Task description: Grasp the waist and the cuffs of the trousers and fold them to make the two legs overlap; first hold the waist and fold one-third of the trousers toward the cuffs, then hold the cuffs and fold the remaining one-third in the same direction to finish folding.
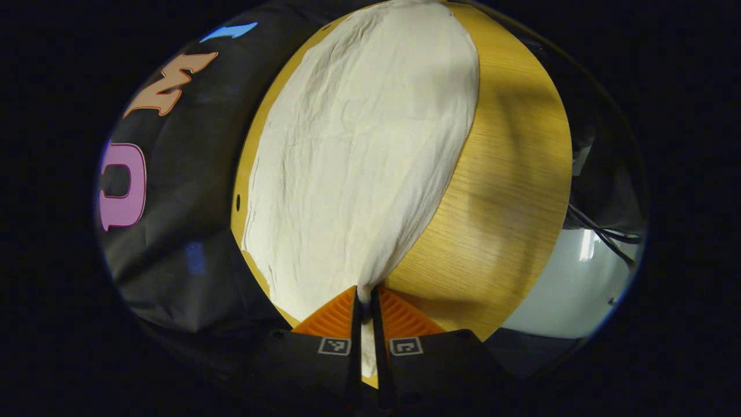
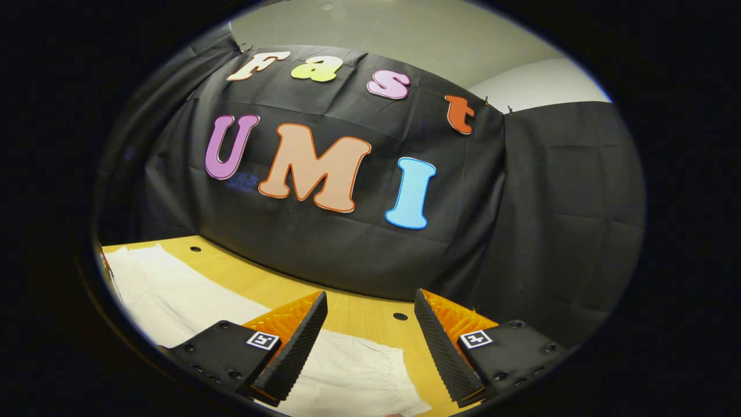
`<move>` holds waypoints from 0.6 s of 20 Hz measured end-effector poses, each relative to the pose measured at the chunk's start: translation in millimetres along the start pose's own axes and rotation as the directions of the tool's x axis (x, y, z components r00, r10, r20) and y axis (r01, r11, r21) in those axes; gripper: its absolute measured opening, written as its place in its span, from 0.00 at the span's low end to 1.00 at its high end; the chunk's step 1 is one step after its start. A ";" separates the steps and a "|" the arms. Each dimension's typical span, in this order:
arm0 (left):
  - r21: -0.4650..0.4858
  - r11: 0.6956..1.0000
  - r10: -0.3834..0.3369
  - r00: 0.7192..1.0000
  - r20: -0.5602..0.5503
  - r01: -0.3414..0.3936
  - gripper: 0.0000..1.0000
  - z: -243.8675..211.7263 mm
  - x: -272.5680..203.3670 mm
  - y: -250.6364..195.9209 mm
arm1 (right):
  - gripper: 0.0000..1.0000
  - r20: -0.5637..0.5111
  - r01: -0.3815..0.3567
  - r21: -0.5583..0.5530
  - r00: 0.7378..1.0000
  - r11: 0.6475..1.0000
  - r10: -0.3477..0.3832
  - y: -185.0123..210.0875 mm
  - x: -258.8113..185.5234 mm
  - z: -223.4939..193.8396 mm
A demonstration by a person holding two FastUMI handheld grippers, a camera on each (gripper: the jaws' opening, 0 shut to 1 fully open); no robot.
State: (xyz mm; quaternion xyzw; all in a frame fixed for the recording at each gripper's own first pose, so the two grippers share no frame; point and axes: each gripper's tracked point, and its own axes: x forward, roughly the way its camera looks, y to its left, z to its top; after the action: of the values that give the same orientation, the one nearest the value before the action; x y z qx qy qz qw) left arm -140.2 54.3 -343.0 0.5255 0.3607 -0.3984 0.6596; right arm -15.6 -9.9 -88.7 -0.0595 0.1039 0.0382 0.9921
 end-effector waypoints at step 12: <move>-0.038 0.998 0.052 0.999 -0.006 -0.052 0.00 0.1 0.9 1.1 | 0.97 -0.190 -0.178 -0.350 0.975 0.920 0.117 -27.1 -48.2 -91.4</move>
State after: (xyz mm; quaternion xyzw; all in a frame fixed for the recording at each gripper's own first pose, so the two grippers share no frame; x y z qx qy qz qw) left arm -138.8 54.2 -343.3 0.5231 0.3558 -0.3730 0.6788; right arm -78.7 -51.3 -164.4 -0.2375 0.1811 0.1267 0.9459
